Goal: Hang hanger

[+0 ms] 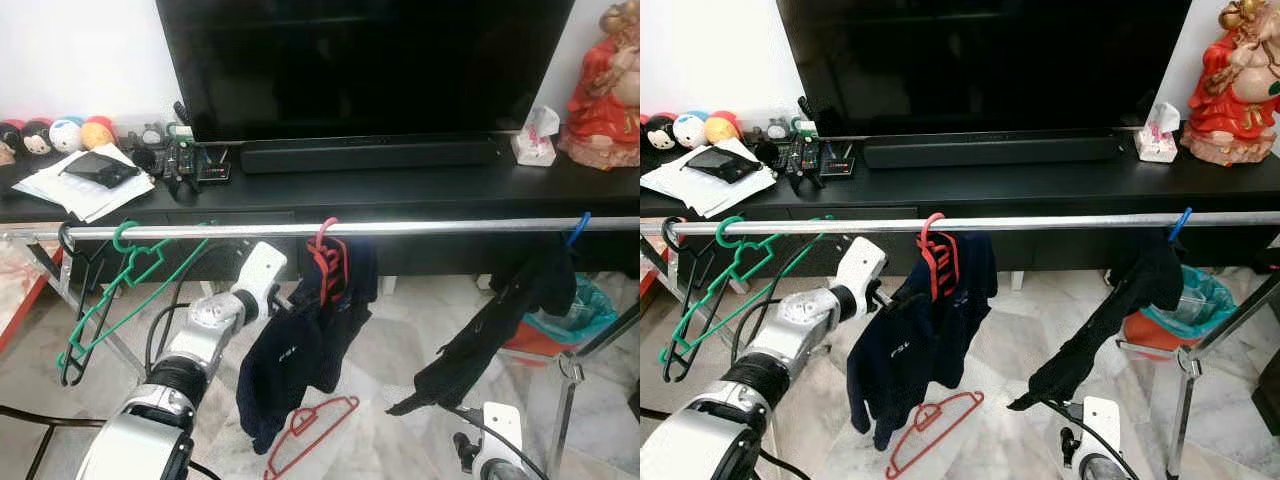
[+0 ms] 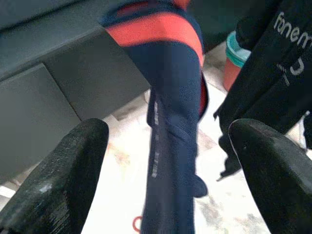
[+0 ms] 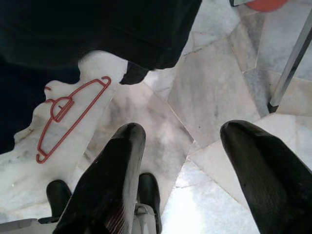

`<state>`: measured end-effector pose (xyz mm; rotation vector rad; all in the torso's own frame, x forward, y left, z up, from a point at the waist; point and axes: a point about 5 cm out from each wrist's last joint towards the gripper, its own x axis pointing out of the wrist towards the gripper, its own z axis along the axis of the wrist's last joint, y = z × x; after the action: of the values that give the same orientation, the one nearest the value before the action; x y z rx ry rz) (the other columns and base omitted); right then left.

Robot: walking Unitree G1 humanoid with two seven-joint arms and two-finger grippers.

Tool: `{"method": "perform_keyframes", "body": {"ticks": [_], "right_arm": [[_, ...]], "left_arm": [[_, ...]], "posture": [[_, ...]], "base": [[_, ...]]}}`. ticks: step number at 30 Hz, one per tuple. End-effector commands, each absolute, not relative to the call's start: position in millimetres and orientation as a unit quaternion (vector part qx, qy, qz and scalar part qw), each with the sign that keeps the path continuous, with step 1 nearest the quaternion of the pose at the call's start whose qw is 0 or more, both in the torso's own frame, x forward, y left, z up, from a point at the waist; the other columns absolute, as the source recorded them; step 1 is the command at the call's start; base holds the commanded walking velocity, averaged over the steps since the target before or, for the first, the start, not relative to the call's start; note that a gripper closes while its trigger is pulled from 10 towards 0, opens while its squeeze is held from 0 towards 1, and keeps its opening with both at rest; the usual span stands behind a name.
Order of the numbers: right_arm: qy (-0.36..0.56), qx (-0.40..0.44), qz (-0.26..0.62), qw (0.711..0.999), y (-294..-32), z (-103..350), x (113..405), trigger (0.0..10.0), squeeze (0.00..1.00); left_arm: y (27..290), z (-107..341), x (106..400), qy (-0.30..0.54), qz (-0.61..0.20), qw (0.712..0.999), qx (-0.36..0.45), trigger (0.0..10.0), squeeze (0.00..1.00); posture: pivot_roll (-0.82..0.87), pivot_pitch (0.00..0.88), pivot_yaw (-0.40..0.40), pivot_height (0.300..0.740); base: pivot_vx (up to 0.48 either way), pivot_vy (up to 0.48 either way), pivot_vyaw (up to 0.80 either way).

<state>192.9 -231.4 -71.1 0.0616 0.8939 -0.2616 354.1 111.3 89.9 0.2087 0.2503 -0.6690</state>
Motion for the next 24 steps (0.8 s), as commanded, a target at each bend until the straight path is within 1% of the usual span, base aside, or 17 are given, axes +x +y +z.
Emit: {"method": "perform_keyframes", "body": {"ticks": [1,4,6,14,15,16,22,23,24], "right_arm": [[0.431,0.035,-0.129,0.892,-232.7,-70.2,194.3,10.0,0.0],[0.432,0.035,-0.129,0.892,-232.8,-70.3,194.2,10.0,0.0],[0.432,0.036,-0.127,0.892,-232.6,-70.2,194.5,10.0,0.0],[0.431,0.04,-0.127,0.892,-231.3,-70.2,195.2,10.0,0.0],[0.431,0.04,-0.127,0.892,-231.2,-70.2,195.2,10.0,0.0],[0.432,0.04,-0.127,0.892,-231.2,-70.2,195.2,10.0,0.0],[0.432,0.042,-0.127,0.892,-230.8,-70.4,195.1,10.0,0.0],[0.432,0.042,-0.126,0.892,-230.7,-70.4,195.1,10.0,0.0],[0.432,0.042,-0.126,0.892,-230.7,-70.4,195.1,10.0,0.0]], "left_arm": [[108.6,92.9,356.7,0.119,-0.335,0.928,0.113,10.0,0.0],[106.6,92.3,357.9,0.124,-0.332,0.927,0.121,10.0,0.0],[105.9,90.4,360.0,0.132,-0.316,0.929,0.139,10.0,0.0],[100.5,84.2,359.0,0.146,-0.308,0.93,0.141,10.0,0.0],[99.4,82.8,358.3,0.149,-0.309,0.929,0.142,5.8,0.0],[99.2,82.1,358.0,0.15,-0.31,0.928,0.143,4.4,0.0],[98.6,80.4,357.6,0.152,-0.307,0.928,0.146,4.2,0.0],[98.6,80.4,357.6,0.153,-0.307,0.928,0.146,2.7,0.0],[98.6,80.4,357.6,0.153,-0.307,0.928,0.146,2.7,0.0]], "posture": [[-0.18,0.0,0.044,0.74],[-0.18,0.0,0.044,0.74],[-0.18,0.0,0.046,0.74],[-0.2,0.0,0.054,0.74],[-0.2,0.0,0.056,0.74],[-0.2,0.0,0.056,0.74],[-0.2,0.0,0.057,0.74],[-0.2,0.0,0.057,0.74],[-0.2,0.0,0.057,0.74]], "base": [[0.0,0.0,0.0],[0.0,0.0,0.0],[0.0,0.0,0.0],[0.0,0.0,0.0],[0.0,0.0,0.0],[0.0,0.0,0.0],[0.0,0.0,0.0],[0.0,0.0,0.0],[0.0,0.0,0.0]]}}
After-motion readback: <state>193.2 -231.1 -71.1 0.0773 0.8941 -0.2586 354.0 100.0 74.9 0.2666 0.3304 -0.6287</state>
